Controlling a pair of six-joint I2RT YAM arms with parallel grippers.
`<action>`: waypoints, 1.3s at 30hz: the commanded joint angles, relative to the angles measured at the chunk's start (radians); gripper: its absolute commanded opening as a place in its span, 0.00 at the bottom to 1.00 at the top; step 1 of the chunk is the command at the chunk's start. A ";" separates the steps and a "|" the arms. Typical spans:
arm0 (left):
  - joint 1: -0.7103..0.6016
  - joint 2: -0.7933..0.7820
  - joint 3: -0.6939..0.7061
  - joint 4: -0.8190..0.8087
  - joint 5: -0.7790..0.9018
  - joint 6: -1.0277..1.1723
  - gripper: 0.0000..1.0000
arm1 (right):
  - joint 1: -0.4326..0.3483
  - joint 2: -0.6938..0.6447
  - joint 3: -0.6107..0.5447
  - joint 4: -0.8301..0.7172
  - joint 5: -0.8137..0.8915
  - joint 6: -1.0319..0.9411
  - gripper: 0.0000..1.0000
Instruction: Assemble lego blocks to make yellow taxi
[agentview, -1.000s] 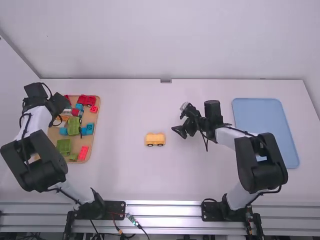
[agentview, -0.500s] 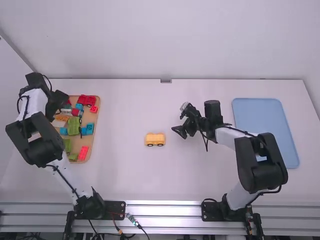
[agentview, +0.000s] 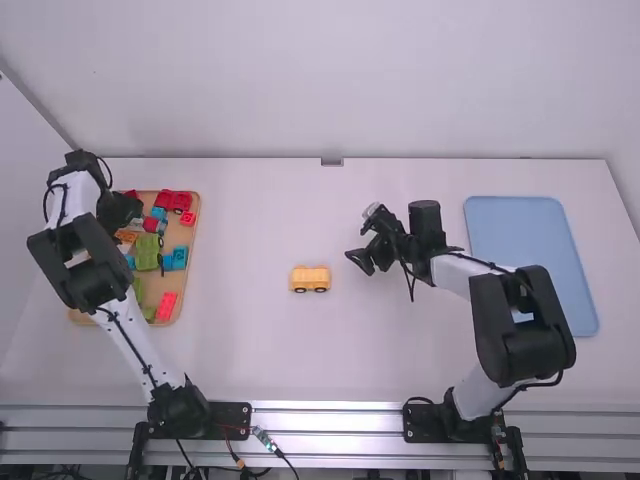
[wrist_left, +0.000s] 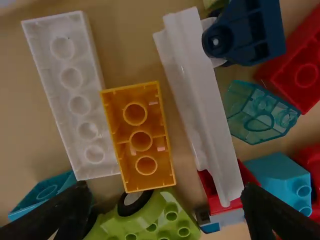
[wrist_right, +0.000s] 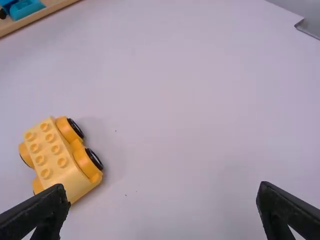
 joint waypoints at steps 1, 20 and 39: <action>0.009 -0.002 0.014 -0.012 -0.022 -0.014 0.73 | 0.001 -0.032 -0.006 -0.002 0.002 0.005 0.99; 0.014 -0.002 -0.026 0.000 -0.096 -0.066 0.71 | 0.001 -0.032 -0.006 -0.002 0.004 0.005 0.99; 0.014 -0.002 -0.129 0.143 -0.017 -0.058 0.61 | 0.001 -0.032 -0.006 -0.002 0.005 0.005 0.99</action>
